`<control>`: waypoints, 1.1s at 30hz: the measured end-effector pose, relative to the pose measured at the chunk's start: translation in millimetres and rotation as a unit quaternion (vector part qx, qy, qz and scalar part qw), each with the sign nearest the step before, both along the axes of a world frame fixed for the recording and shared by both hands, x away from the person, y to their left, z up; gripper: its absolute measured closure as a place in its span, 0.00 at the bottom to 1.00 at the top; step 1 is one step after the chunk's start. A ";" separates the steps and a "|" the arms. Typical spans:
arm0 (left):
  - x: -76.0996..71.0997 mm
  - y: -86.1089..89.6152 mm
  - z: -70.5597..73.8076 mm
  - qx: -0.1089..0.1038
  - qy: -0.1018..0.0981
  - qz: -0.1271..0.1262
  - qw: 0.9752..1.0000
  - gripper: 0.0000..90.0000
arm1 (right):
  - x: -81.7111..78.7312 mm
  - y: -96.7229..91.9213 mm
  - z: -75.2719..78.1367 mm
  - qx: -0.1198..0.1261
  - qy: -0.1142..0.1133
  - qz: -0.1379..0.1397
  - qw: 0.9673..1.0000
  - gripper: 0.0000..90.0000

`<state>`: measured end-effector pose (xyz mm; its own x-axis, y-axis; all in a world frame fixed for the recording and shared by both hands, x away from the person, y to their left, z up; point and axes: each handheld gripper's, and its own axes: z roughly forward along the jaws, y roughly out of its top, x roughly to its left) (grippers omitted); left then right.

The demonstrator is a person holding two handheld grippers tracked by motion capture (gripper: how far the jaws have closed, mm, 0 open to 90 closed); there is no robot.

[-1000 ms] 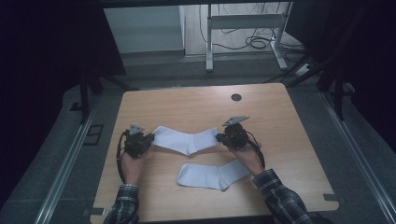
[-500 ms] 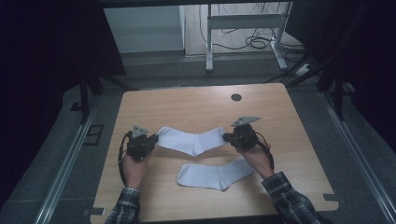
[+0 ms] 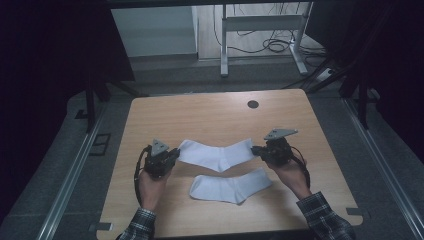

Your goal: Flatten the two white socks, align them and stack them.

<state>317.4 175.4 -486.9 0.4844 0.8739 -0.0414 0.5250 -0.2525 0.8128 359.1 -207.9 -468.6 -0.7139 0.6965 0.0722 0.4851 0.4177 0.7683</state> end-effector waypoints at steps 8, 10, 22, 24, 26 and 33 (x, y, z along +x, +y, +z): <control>-16.3 -15.4 0.0 0.003 0.000 -0.023 1.000 0.95 | -14.8 -21.1 -1.6 0.001 0.004 0.001 1.000 0.95; -21.2 -18.7 -0.1 0.001 0.001 -0.029 1.000 0.95 | -19.0 -25.4 -2.8 0.001 0.007 0.001 1.000 0.95; -53.3 -30.3 -3.9 -0.007 0.007 -0.048 0.999 0.95 | -45.1 -42.4 -7.6 -0.006 0.021 0.013 1.000 0.95; -58.4 -31.1 -5.0 -0.007 0.010 -0.050 0.999 0.95 | -48.5 -43.4 -8.7 -0.008 0.022 0.016 1.000 0.95; -63.7 -31.8 -5.9 -0.009 0.012 -0.051 0.999 0.95 | -53.0 -44.3 -9.3 -0.009 0.024 0.020 0.999 0.95; -82.1 -37.3 -11.1 -0.004 0.022 -0.057 0.998 0.95 | -62.9 -46.8 -13.3 -0.018 0.032 0.028 0.999 0.95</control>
<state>235.4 138.1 -498.0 0.5780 0.8129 -0.0711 0.5287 -0.3066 0.7915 296.2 -254.8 -481.9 -0.7470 0.6582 0.0936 0.5072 0.4733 0.7202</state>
